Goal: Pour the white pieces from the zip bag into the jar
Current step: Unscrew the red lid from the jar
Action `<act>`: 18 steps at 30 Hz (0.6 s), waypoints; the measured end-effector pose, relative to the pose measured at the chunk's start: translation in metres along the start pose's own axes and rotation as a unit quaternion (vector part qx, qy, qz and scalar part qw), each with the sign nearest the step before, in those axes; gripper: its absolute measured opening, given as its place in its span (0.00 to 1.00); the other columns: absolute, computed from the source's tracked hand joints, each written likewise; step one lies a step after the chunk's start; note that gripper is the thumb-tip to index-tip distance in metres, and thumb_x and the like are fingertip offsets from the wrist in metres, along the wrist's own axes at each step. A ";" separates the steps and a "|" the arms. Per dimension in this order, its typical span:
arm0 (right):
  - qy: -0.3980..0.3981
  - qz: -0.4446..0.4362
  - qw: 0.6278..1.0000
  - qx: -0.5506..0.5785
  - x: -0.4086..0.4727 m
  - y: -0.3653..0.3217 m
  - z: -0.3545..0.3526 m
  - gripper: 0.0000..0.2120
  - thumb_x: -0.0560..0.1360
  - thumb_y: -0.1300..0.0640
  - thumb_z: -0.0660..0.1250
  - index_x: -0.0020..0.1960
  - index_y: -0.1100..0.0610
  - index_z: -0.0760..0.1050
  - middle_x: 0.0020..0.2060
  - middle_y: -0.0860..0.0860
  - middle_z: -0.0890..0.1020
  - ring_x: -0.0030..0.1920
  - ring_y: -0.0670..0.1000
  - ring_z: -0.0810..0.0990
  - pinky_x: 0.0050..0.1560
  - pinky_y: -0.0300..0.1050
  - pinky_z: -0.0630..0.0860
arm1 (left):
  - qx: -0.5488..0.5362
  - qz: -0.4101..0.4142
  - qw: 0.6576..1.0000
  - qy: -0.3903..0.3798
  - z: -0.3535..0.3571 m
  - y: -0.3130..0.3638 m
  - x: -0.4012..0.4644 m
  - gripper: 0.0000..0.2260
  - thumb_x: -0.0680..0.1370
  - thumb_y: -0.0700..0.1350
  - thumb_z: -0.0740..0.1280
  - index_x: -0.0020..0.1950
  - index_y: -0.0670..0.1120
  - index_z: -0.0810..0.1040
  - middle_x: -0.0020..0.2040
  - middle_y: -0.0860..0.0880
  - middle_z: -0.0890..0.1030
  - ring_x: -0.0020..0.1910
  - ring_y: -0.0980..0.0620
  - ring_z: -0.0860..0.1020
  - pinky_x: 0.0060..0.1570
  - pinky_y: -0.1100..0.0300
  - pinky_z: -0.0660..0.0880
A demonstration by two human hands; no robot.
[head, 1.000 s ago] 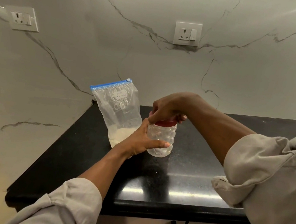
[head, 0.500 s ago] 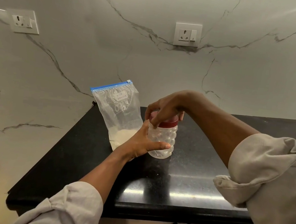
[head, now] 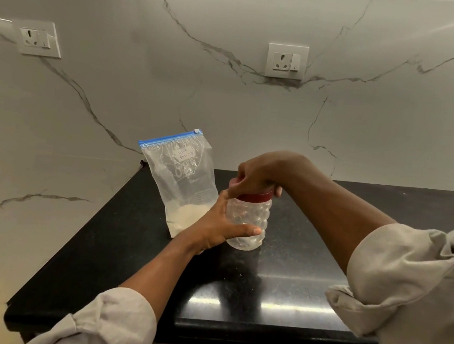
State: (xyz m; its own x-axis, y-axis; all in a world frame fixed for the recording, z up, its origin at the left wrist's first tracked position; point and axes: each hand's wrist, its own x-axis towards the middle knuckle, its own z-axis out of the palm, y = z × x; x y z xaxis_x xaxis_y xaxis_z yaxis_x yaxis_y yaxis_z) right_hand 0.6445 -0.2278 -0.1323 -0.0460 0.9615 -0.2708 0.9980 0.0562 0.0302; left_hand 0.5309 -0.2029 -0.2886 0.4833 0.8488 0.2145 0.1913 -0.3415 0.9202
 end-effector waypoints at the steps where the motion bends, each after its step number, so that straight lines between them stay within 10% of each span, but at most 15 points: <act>1: -0.008 0.006 1.000 0.013 0.001 0.001 -0.001 0.31 0.76 0.38 0.64 0.72 0.52 0.64 0.56 0.55 0.76 0.44 0.57 0.80 0.42 0.48 0.82 | -0.002 0.002 1.000 -0.002 0.000 0.000 0.000 0.40 0.61 0.61 0.81 0.62 0.77 0.58 0.64 0.62 0.72 0.63 0.60 0.74 0.56 0.65 0.73; 9: -0.034 -0.027 0.998 0.039 0.002 0.004 -0.004 0.30 0.73 0.42 0.69 0.71 0.42 0.62 0.60 0.52 0.68 0.50 0.57 0.76 0.27 0.41 0.77 | 0.007 0.012 1.000 -0.003 0.000 0.001 -0.001 0.41 0.62 0.61 0.80 0.67 0.70 0.58 0.64 0.62 0.73 0.63 0.61 0.74 0.62 0.59 0.74; 18: 0.293 0.034 0.923 0.247 0.002 0.033 0.022 0.30 0.69 0.28 0.54 0.57 0.50 0.72 0.44 0.52 0.80 0.39 0.53 0.80 0.37 0.45 0.75 | -0.331 -0.009 0.940 0.079 0.000 0.016 -0.008 0.34 0.69 0.71 0.67 0.70 0.57 0.69 0.65 0.50 0.79 0.62 0.48 0.79 0.57 0.44 0.77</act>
State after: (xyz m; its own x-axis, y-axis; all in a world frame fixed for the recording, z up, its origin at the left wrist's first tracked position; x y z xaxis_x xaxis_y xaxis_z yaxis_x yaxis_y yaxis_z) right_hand 0.6787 -0.2298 -0.1526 0.1457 0.9471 0.2861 0.8915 -0.0003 -0.4531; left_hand 0.5301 -0.2154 -0.2757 0.3428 0.9189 0.1952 -0.4006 -0.0449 0.9151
